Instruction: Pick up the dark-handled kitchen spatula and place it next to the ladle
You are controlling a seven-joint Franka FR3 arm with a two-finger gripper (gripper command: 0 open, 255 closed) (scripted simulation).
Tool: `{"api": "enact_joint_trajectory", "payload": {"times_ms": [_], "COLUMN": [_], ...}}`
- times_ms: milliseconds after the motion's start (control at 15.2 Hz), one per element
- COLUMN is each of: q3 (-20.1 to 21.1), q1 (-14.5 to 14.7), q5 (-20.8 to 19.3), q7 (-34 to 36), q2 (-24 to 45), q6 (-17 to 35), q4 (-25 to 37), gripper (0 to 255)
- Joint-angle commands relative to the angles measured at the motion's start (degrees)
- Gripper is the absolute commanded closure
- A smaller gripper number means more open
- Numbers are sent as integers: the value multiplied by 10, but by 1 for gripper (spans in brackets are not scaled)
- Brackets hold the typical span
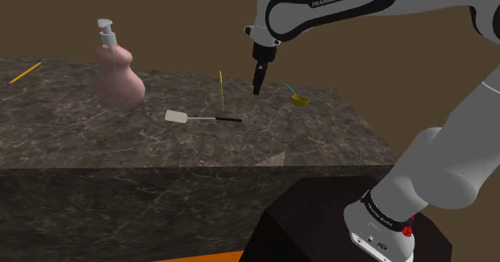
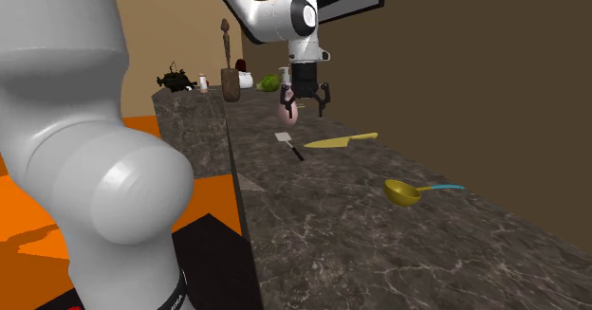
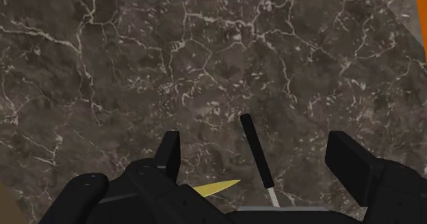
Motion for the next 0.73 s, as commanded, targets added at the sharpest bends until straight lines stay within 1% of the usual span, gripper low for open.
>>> {"api": "enact_joint_trajectory", "payload": {"times_ms": [0, 330, 660], "q3": [7, 24, 41], "q1": [7, 24, 44], "q5": [0, -4, -14], "q7": [-10, -37, -62], "q2": [42, 137, 231], "q6": [12, 28, 32], "q4": [30, 105, 192], "gripper": [0, 0, 0]}}
